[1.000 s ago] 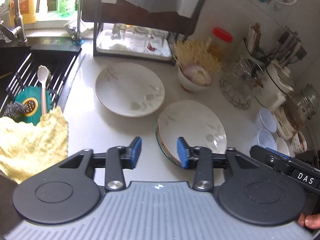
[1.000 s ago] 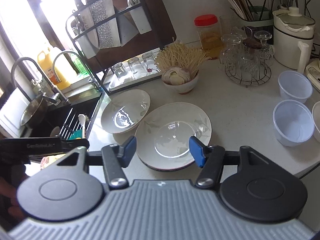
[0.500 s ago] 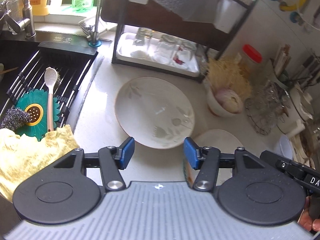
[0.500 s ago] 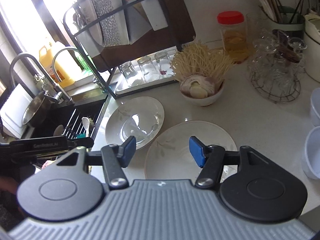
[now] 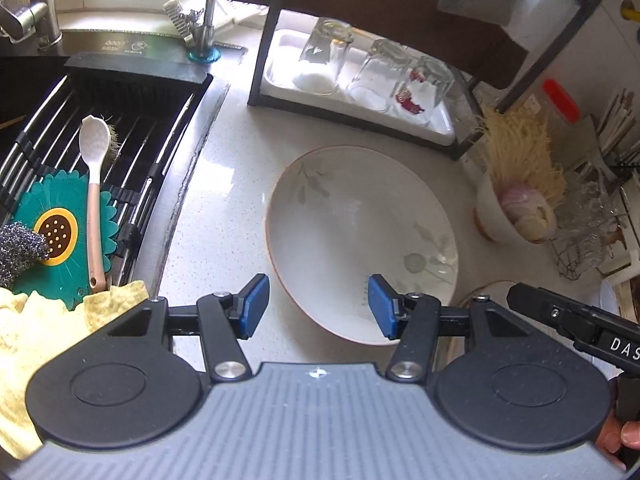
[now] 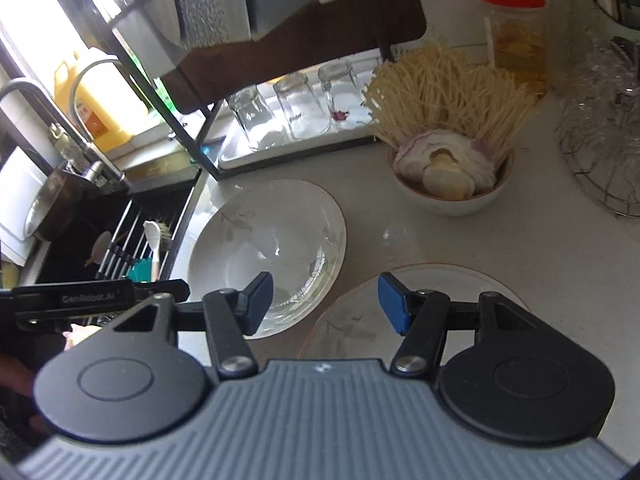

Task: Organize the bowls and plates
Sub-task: 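Move both open tools to the rim of the other white plate by the dish rack, then close both tools on the rim of the second white plate, then lift the second white plate with both tools and carry it over the plate stack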

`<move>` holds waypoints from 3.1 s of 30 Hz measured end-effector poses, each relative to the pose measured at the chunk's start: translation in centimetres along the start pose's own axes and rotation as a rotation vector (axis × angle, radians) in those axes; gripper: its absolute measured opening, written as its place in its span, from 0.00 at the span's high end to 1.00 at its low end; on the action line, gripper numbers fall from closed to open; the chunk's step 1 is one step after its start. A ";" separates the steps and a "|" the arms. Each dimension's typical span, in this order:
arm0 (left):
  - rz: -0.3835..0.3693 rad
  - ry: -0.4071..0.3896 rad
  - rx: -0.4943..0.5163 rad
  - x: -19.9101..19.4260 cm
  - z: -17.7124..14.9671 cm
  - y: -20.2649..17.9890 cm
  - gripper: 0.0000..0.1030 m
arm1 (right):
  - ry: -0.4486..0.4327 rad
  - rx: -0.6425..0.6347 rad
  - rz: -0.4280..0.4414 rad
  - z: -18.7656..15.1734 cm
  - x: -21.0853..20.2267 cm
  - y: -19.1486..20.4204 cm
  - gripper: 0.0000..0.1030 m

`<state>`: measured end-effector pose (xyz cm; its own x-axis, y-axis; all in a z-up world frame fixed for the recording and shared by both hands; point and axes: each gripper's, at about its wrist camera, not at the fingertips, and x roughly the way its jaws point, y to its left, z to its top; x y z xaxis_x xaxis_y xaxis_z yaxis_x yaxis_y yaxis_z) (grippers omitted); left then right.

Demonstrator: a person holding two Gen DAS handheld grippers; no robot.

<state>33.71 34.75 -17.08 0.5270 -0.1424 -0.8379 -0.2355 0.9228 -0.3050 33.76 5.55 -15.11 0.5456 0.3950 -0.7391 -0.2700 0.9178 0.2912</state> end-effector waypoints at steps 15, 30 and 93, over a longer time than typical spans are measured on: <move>-0.031 0.032 0.019 5.0 4.3 2.3 0.42 | 0.069 -0.089 -0.053 3.4 7.5 1.4 0.42; -0.050 0.073 0.063 8.6 5.7 3.2 0.70 | 0.118 -0.064 -0.123 4.1 10.4 1.4 0.61; -0.350 0.119 0.153 0.1 3.9 -1.6 0.86 | 0.047 0.090 -0.122 0.5 -2.5 -0.6 0.79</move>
<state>37.30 34.66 -14.95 0.4535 -0.4899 -0.7446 0.0703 0.8525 -0.5180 32.95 4.04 -13.13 0.5318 0.2801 -0.7992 -0.1305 0.9595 0.2495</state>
